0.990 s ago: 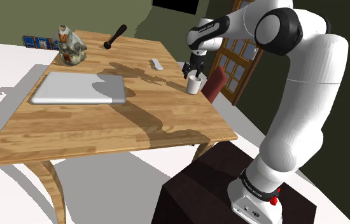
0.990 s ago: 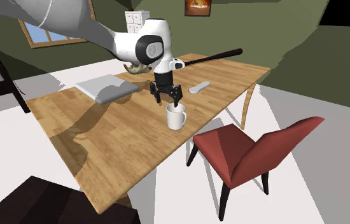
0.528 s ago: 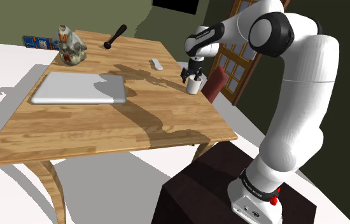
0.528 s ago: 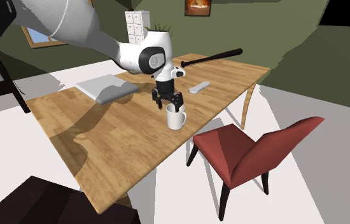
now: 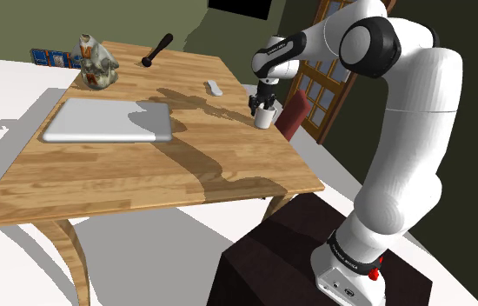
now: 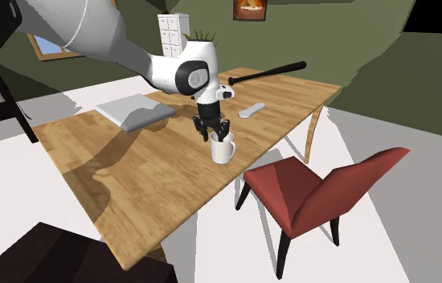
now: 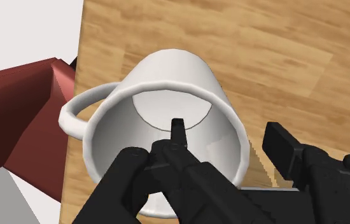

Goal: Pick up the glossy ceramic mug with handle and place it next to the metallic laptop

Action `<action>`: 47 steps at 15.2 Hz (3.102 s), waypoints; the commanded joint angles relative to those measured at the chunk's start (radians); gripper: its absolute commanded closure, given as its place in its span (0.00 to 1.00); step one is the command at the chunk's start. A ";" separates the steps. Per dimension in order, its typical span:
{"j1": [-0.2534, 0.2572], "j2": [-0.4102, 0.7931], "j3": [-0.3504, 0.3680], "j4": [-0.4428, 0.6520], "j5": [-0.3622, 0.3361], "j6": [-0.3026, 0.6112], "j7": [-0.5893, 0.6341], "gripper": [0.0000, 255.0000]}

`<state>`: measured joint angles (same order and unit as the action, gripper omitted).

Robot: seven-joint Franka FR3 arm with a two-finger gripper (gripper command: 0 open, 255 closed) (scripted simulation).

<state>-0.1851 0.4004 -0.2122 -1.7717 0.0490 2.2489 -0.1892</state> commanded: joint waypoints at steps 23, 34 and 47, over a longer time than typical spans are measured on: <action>0.005 -0.071 -0.008 0.091 -0.018 -0.161 0.006 1.00; 0.005 -0.101 -0.012 0.198 -0.025 -0.298 0.007 1.00; 0.080 -0.210 0.019 0.157 -0.065 -0.366 0.118 1.00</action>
<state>-0.1192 0.2046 -0.2000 -1.5961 -0.0091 1.8790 -0.0950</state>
